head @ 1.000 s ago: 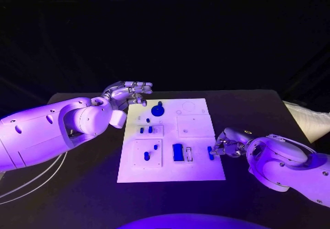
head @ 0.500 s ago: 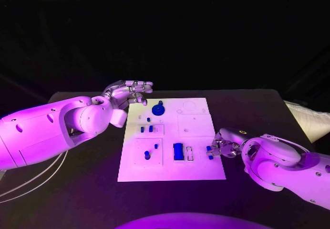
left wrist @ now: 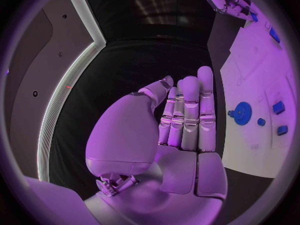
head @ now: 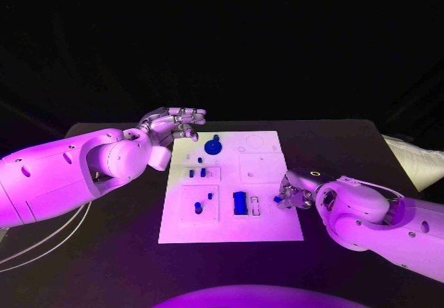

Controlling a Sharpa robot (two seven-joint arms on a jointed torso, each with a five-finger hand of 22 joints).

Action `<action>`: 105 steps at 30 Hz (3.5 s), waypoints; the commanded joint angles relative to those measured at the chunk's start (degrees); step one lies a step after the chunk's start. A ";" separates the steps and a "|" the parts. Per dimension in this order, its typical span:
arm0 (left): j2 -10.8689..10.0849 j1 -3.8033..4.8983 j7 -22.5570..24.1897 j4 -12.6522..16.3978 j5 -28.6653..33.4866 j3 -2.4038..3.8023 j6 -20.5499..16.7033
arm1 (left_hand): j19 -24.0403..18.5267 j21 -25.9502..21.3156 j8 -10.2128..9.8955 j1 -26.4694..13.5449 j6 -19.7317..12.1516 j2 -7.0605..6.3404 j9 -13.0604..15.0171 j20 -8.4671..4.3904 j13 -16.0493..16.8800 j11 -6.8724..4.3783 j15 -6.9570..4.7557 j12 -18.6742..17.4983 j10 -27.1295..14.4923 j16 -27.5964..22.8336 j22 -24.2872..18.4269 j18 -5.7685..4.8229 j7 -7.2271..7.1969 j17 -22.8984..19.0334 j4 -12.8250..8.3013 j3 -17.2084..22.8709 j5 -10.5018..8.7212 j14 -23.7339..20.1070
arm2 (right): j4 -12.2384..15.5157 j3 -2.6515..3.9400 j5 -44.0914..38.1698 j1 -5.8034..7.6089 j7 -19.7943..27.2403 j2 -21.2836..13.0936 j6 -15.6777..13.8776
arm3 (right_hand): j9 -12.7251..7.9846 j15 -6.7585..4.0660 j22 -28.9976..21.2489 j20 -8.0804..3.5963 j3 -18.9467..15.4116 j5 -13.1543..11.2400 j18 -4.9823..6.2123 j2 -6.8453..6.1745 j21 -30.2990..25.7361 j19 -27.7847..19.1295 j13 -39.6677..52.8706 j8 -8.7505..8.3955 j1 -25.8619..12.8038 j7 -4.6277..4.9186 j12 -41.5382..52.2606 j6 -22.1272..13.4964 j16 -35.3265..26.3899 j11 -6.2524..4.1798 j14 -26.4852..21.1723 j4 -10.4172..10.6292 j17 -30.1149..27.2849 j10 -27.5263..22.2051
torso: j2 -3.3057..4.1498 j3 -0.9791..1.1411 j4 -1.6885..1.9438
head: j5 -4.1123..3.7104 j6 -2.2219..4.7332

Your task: Assemble the parts on the task board

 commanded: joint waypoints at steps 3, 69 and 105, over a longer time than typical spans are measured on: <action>0.05 0.01 0.17 0.04 -0.04 0.03 1.07 | -0.21 -0.31 0.18 0.19 -0.30 0.05 -0.08 0.11 0.09 -0.11 -0.08 0.22 -0.46 -0.23 -0.07 0.66 0.00 -0.07 -0.06 -0.31 0.39 -0.28 | -0.97 -0.90 -5.81 -1.50 -1.58 0.75 9.56 | -0.44 -0.03 0.13 -0.22 0.70 0.55 -0.34 0.43 -0.25 -0.26 -0.04 -0.42 0.92 0.04 -0.40 0.65 -0.35 -0.36 3.51 -0.81 2.42 0.09 | 0.05 0.03 -0.06 | 0.01 -0.04; 0.30 0.02 -0.45 0.25 -0.04 0.02 1.85 | -0.26 -0.50 0.24 0.31 -0.40 0.03 -0.10 0.11 0.08 -0.09 -0.07 0.37 -0.73 -0.28 -0.19 0.66 0.00 -0.18 -0.23 -0.35 0.39 -0.48 | 1.40 -0.65 21.24 -0.10 -1.21 4.07 -10.52 | 0.56 -1.07 2.73 -1.21 24.45 16.96 -0.78 -7.42 1.22 1.19 7.29 -1.65 -17.35 -1.59 6.93 5.41 1.31 -1.65 4.17 4.58 5.25 6.48 | 0.05 0.02 -0.03 | 0.04 -0.52; 0.47 0.02 -1.49 0.33 -0.62 0.03 3.31 | -0.77 -0.93 0.32 0.35 -0.51 0.13 -0.11 0.21 0.04 0.02 0.07 0.51 -1.14 -0.64 -0.39 0.62 0.05 -0.41 -0.31 -0.37 0.39 -1.27 | 0.50 -0.67 19.27 -0.12 -0.85 5.16 -7.31 | 1.18 -1.25 3.85 -1.37 19.61 15.64 -1.01 -7.32 1.87 1.58 9.78 -1.26 -21.41 -1.81 8.87 6.23 2.07 -1.82 4.35 7.90 6.30 7.64 | 0.04 0.02 -0.02 | 0.11 -0.94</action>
